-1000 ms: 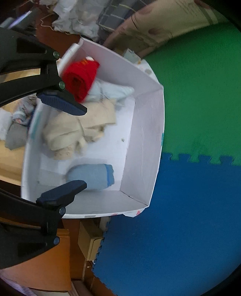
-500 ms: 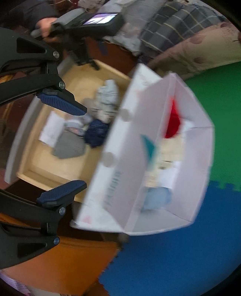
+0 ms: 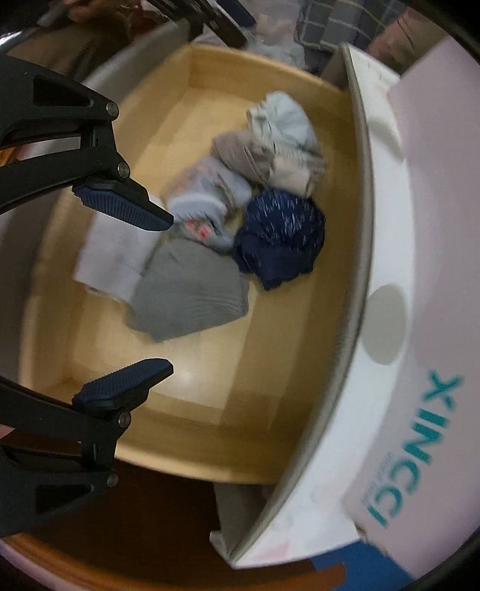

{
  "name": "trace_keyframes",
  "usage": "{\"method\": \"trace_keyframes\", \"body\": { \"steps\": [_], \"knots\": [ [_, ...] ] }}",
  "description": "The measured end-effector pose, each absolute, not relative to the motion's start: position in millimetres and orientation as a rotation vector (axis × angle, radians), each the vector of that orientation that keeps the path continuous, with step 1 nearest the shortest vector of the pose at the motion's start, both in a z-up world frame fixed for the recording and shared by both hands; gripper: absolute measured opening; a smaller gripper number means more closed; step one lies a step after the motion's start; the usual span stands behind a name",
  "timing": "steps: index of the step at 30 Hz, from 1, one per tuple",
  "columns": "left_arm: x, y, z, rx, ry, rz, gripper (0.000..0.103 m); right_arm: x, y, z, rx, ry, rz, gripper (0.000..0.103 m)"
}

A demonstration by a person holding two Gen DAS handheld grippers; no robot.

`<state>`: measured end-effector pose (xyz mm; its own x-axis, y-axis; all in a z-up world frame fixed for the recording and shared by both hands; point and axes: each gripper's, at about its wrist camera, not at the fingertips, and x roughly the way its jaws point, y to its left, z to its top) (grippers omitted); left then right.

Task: Take underwear out of drawer
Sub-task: 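Move the right tool from the box back over the drawer, then lower the right tool onto the grey sock and close it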

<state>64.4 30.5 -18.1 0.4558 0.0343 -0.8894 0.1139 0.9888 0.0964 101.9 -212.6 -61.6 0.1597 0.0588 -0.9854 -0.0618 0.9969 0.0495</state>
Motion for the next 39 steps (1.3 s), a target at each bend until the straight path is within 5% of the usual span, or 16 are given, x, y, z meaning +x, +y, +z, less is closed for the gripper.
{"method": "trace_keyframes", "body": {
  "steps": [23,28,39],
  "knots": [
    [67,29,-21,0.144,1.114,-0.055,0.058,139,-187,-125,-0.135,1.473,0.114,0.07],
    [67,30,-21,0.142,1.114,-0.053,0.058,131,-187,-127,-0.174,1.482,0.115,0.061],
    [68,32,-20,0.137,1.112,-0.059,0.058,97,-217,-143,-0.165,1.576,0.072,0.061]
  ]
}}
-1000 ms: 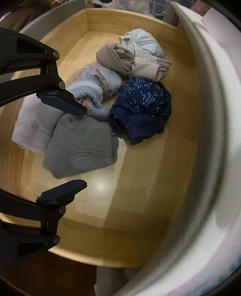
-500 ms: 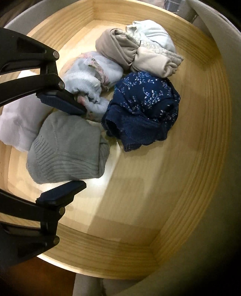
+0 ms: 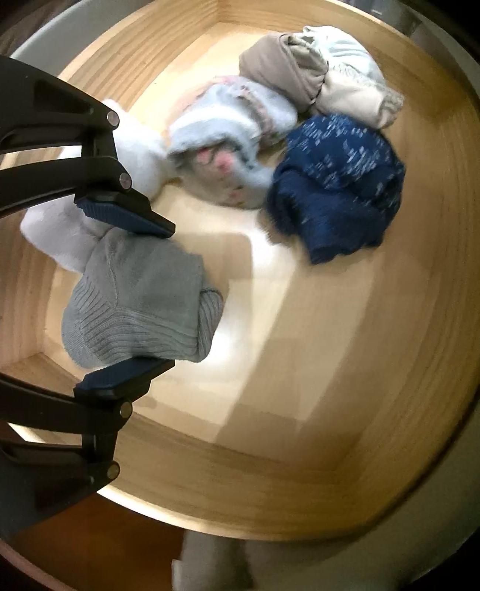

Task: Take underwear out of drawer
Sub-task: 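Lower the right tool onto the grey sock and close it, then lower the left tool onto the grey hexagon-print underwear and grasp it while the right tool holds the grey sock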

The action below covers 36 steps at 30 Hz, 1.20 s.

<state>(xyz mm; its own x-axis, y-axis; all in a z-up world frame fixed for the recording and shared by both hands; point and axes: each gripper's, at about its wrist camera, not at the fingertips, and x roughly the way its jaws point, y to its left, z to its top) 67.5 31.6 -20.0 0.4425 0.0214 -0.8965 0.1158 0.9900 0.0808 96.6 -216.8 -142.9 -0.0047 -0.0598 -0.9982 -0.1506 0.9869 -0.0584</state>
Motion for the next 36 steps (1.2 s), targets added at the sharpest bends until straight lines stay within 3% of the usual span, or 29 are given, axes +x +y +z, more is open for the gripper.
{"method": "trace_keyframes", "body": {
  "steps": [20,23,25,36],
  "knots": [
    [67,31,-20,0.149,1.112,-0.056,0.058,91,-249,-175,-0.035,1.695,0.051,0.072],
    [66,30,-21,0.15,1.113,-0.055,0.058,89,-252,-174,-0.034,1.688,0.04,0.063],
    [66,29,-22,0.15,1.114,-0.055,0.058,87,-258,-167,-0.036,1.677,0.041,0.052],
    [66,24,-26,0.175,1.135,-0.063,0.058,70,-278,-143,0.013,1.625,-0.028,0.044]
  ]
}}
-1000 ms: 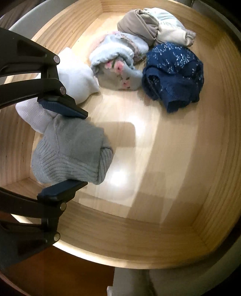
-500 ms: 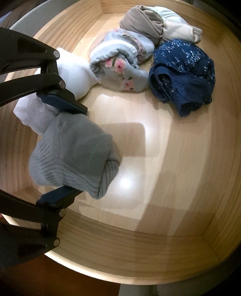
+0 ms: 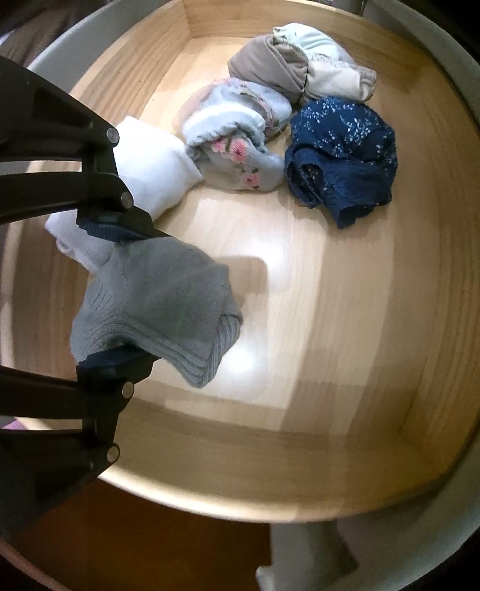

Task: Take underwear out of drawer
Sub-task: 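Lower the left tool onto the grey hexagon-print underwear and grasp it while the right tool holds the grey sock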

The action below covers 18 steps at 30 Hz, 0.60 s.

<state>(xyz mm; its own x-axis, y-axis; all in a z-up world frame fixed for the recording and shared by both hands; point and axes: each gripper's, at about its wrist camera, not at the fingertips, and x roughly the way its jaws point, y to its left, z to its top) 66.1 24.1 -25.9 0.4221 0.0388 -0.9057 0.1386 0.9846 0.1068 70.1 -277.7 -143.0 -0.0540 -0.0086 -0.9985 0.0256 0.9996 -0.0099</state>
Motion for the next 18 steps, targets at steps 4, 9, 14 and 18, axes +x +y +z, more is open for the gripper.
{"method": "trace_keyframes", "body": {
  "steps": [4,9,14,18],
  "knots": [
    [68,20,-28,0.186,1.153,-0.077,0.058,55,-293,-136,0.048,1.621,-0.069,0.043],
    [68,19,-30,0.185,1.17,-0.089,0.058,46,-297,-123,0.09,1.587,-0.084,0.043],
    [73,18,-34,0.177,1.204,-0.11,0.058,35,-304,-112,0.126,1.561,-0.08,0.043],
    [75,11,-33,0.19,1.201,-0.123,0.058,26,-314,-111,0.174,1.555,-0.074,0.043]
  ]
}}
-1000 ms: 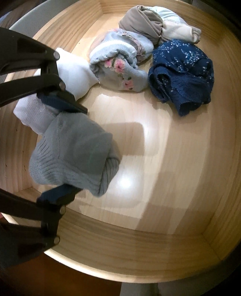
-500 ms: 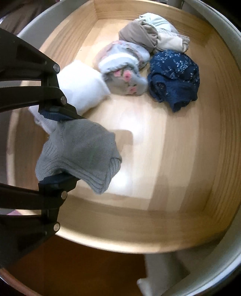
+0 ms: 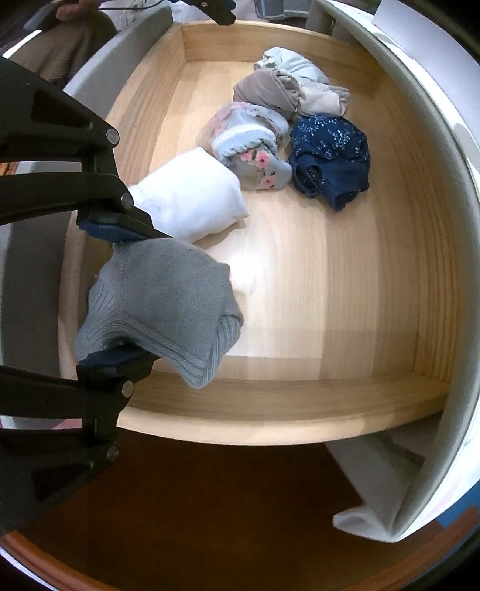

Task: Take underwear out of drawer
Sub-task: 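Lower the left tool onto the grey hexagon-print underwear and grasp it while the right tool holds the grey sock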

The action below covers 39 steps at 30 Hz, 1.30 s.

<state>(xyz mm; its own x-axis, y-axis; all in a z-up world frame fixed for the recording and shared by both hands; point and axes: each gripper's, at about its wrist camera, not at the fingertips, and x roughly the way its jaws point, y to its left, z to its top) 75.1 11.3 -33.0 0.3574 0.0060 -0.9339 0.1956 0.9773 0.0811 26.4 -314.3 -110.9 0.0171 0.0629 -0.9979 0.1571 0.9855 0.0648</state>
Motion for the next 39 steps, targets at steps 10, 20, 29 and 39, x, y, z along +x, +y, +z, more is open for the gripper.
{"method": "trace_keyframes", "body": {
  "steps": [10,20,29,39],
  "knots": [
    [86,-30,-28,0.214,1.169,-0.214,0.058,34,-307,-110,0.244,1.55,-0.054,0.043],
    [113,-68,-51,0.209,1.241,-0.231,0.058,35,-305,-109,0.243,1.55,-0.045,0.044],
    [132,-82,-73,0.225,1.28,-0.236,0.058,34,-307,-109,0.254,1.549,-0.039,0.045],
    [145,-90,-100,0.222,1.39,-0.252,0.061,34,-309,-107,0.272,1.552,-0.03,0.045]
  ]
}}
